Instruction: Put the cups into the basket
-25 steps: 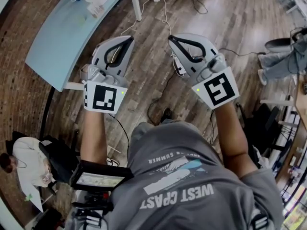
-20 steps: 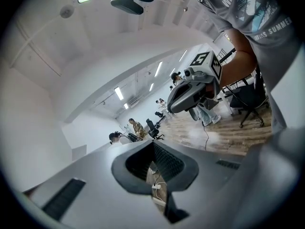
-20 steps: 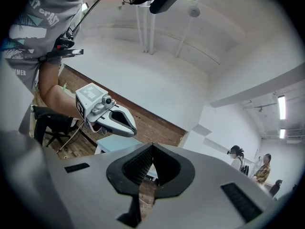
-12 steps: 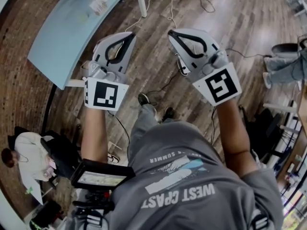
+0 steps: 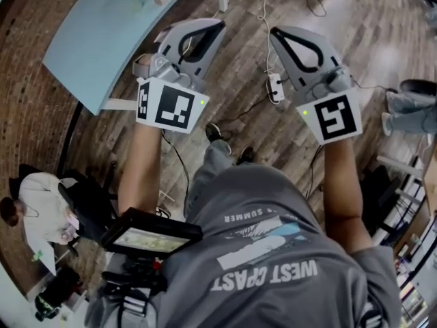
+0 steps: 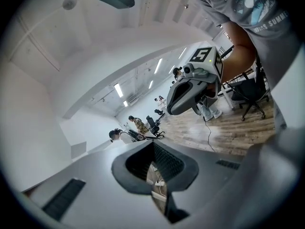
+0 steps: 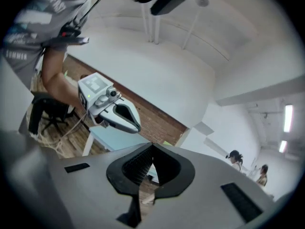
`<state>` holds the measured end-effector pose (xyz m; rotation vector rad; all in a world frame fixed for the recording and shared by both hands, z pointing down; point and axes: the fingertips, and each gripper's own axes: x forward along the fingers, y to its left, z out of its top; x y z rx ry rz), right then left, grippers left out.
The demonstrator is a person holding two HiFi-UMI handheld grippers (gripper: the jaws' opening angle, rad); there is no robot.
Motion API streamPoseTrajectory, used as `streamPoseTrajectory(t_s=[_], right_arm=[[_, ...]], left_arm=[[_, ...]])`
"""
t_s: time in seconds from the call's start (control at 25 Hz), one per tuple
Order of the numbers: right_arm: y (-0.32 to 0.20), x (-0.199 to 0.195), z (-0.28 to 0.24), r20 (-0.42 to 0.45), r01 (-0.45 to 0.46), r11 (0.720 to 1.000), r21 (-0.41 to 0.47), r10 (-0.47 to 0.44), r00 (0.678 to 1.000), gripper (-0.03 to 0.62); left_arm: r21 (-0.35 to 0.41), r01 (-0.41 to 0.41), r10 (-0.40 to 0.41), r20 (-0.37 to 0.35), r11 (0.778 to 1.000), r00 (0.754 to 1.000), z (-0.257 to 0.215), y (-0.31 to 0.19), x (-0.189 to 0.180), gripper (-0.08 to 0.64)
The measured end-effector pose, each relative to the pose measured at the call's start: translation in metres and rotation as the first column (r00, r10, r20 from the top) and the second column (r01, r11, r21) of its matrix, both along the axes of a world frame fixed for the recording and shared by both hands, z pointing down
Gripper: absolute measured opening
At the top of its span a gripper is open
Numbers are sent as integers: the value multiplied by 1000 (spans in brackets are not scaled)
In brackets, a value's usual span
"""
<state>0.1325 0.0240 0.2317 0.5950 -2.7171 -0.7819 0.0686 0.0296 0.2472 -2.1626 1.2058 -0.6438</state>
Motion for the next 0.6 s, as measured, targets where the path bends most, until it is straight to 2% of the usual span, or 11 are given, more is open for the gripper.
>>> streamPoseTrajectory(t_s=[0.08,0.2,0.6], right_arm=[[-8,-18,1,-30,-5,999,39,6,1000,11],[-20,-47,-3,-8,1,999,42,0,1000,11],[-50,-124,-1,-86,-10,995,101,19,996,11]], left_arm=[[1,-2,2,7,1000,1000,3,-10,-16,0],[12,-2,2,5,1000,1000,3,-24,-43,0],[36,-26,27,-14,999,1000,1,-51,-112,0]])
